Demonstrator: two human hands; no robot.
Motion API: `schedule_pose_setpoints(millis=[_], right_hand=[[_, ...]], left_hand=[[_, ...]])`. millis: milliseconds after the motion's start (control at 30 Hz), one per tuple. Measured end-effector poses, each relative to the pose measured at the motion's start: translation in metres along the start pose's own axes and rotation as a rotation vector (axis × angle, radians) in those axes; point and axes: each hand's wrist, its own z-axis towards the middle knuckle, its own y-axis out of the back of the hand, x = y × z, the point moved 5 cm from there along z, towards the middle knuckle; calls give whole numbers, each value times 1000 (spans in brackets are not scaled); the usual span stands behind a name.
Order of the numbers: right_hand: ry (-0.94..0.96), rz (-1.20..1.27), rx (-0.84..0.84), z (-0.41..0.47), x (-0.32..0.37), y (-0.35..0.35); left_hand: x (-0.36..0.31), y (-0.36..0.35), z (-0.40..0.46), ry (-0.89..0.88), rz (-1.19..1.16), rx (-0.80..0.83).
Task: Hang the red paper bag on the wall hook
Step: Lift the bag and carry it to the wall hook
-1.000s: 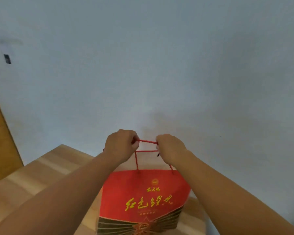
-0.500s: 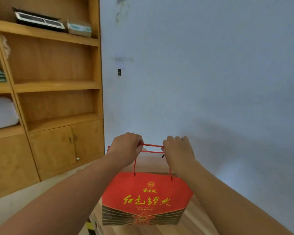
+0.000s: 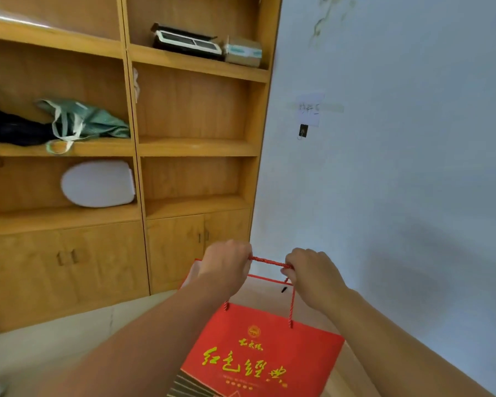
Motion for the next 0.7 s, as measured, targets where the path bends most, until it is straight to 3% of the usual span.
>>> schedule_pose_setpoints(millis=[433,700], right_hand=[[144,93,-45,235,47,-63],[179,-29,-58,378,64,-98]], left_hand=[[171,-30,145,203,-55,-3],[260,-58,254,277,-138,-5]])
